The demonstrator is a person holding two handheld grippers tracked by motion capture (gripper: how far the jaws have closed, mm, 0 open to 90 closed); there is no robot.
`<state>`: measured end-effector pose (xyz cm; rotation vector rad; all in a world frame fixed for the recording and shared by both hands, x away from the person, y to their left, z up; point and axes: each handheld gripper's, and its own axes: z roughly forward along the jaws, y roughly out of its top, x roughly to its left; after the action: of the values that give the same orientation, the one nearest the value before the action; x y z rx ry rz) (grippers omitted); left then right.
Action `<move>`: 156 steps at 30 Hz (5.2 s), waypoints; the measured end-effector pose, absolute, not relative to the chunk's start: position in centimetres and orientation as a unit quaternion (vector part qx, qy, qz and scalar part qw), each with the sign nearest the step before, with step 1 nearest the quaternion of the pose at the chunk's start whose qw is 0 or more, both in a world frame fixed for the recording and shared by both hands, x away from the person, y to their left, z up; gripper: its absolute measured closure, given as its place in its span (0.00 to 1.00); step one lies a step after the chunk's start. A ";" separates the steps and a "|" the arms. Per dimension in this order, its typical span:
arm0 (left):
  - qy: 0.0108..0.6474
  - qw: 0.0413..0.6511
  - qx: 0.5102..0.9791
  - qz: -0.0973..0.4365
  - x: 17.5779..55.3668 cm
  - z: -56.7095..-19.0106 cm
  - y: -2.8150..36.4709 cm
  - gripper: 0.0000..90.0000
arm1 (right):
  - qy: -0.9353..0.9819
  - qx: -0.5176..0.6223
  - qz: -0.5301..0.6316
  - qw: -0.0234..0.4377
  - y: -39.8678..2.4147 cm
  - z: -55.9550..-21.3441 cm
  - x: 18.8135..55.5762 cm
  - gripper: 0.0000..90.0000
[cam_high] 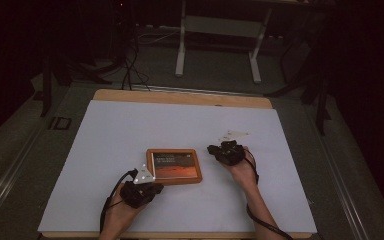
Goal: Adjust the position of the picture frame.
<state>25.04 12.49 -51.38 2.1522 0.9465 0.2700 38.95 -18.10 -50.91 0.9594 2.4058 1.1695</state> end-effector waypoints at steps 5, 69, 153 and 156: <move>0.376 0.380 0.839 0.108 25.3 -51.4 13.0 0.99 | 0.845 0.328 0.396 0.150 -15.9 -51.6 40.1 1.00; 0.513 0.397 0.749 0.135 31.8 -51.4 17.2 0.59 | 0.883 0.255 0.392 0.026 -13.6 -50.2 37.5 0.62; 0.489 0.488 0.716 -0.098 33.3 -53.3 9.4 0.69 | 0.782 0.438 0.434 -0.094 -22.3 -52.0 34.6 0.67; 0.485 0.486 0.720 -0.105 33.7 -53.5 9.4 0.68 | 0.777 0.445 0.433 -0.102 -22.3 -52.3 34.8 0.67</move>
<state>33.72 9.40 -53.52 1.7514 1.1804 -0.2567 34.79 -22.35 -52.31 1.4979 2.6142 1.4551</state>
